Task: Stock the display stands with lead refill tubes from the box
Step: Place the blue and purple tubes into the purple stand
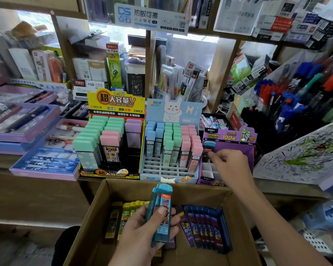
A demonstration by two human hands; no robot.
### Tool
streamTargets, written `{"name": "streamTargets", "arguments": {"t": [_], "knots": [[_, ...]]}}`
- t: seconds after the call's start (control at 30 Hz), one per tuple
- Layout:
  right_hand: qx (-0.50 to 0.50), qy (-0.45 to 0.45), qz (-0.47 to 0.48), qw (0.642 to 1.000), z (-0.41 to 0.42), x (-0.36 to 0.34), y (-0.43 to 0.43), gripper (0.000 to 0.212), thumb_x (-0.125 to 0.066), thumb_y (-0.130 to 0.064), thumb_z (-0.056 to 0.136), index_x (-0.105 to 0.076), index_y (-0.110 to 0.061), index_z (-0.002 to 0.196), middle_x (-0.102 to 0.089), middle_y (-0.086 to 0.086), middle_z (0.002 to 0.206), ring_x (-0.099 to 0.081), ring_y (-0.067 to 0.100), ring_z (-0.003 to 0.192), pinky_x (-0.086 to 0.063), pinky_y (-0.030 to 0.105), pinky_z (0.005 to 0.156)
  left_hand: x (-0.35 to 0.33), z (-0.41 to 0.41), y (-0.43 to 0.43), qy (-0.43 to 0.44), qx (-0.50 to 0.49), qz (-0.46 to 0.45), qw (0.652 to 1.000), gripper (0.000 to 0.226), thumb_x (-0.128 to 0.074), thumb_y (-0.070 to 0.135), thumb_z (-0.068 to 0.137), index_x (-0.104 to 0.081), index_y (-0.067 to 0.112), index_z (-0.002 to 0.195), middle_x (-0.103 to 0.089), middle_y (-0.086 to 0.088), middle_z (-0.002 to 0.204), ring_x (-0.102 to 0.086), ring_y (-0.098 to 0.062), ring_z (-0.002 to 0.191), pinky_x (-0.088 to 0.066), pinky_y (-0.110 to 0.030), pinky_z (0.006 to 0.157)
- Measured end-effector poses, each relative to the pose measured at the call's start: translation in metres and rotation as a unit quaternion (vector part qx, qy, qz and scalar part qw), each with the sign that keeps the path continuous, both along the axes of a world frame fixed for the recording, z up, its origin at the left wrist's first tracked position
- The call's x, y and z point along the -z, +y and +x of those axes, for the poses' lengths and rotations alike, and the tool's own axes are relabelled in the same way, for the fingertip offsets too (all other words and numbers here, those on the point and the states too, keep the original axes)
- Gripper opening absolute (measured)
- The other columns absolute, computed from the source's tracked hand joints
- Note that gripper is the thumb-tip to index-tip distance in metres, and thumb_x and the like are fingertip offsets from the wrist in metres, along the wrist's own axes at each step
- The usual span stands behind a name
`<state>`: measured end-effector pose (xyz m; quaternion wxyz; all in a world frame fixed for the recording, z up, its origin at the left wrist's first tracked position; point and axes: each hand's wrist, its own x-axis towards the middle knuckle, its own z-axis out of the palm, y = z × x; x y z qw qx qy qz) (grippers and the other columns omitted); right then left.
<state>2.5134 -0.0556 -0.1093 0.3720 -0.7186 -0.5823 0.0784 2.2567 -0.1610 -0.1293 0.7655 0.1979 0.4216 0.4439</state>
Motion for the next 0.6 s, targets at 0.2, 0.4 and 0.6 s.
{"name": "streamTargets", "arguments": {"t": [0.2,0.4,0.6], "knots": [[-0.002,0.002,0.020,1.000,0.000,0.000,-0.004,0.028,-0.073,-0.028,0.096,-0.074,-0.017,0.070,-0.070,-0.007,0.063,-0.065,0.009,0.062,-0.048,0.023,0.053,-0.002,0.001,-0.001,-0.007,0.006,0.001,1.000,0.044,-0.071,0.012,0.073,-0.063,0.005,0.116,-0.076,-0.023,0.100,-0.076,-0.036,0.090,-0.063,-0.038,0.059],[0.005,0.050,0.058,0.997,-0.005,-0.010,-0.024,0.017,-0.072,-0.026,0.096,-0.075,-0.023,0.080,-0.068,-0.012,0.064,-0.066,0.007,0.062,-0.054,0.030,0.058,-0.002,0.001,0.000,-0.018,-0.003,-0.023,1.000,0.034,-0.066,0.011,0.085,-0.062,0.005,0.118,-0.076,-0.025,0.099,-0.076,-0.038,0.090,-0.063,-0.040,0.059],[-0.038,0.151,0.050,0.987,-0.030,-0.013,-0.061,0.011,-0.071,-0.028,0.096,-0.076,-0.028,0.086,-0.069,-0.015,0.066,-0.065,0.004,0.061,-0.048,0.017,0.054,-0.001,0.002,0.003,-0.026,-0.018,-0.060,0.998,0.021,-0.060,0.006,0.094,-0.062,0.002,0.114,-0.074,-0.031,0.097,-0.075,-0.044,0.086,-0.063,-0.049,0.060]]}}
